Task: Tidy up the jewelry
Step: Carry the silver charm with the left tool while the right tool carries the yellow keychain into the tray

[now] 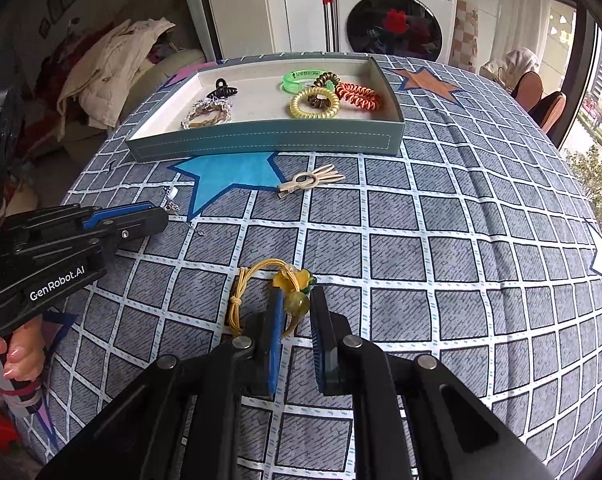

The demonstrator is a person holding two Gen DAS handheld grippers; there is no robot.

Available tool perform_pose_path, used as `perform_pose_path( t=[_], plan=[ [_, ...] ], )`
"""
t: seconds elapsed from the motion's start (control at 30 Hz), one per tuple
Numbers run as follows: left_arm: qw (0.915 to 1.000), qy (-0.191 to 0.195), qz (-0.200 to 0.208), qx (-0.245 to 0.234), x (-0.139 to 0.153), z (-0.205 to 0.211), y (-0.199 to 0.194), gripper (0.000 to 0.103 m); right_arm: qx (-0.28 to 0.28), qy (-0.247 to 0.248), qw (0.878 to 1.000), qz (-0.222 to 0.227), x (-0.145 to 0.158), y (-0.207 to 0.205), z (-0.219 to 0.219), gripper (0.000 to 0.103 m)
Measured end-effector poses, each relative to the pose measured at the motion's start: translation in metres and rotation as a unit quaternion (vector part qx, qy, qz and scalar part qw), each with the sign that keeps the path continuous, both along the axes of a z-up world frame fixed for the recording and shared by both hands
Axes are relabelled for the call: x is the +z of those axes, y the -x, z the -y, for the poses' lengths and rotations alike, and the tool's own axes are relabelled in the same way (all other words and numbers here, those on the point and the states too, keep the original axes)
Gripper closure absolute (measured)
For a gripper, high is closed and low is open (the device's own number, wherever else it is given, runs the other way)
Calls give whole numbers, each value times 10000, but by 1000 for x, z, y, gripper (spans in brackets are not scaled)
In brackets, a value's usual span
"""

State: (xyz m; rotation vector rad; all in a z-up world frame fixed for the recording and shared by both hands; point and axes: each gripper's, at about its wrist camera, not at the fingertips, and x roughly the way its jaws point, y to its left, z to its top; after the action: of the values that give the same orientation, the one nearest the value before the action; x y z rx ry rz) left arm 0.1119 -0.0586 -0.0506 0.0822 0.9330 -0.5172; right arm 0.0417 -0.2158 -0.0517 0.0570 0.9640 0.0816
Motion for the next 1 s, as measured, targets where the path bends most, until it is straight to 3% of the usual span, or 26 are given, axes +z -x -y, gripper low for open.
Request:
perform_pose_path(
  t=[1.0],
  plan=[
    [9971, 179, 514, 527, 50, -31, -35, 71, 73, -354, 9978, 557, 64, -61, 6, 88]
  ],
)
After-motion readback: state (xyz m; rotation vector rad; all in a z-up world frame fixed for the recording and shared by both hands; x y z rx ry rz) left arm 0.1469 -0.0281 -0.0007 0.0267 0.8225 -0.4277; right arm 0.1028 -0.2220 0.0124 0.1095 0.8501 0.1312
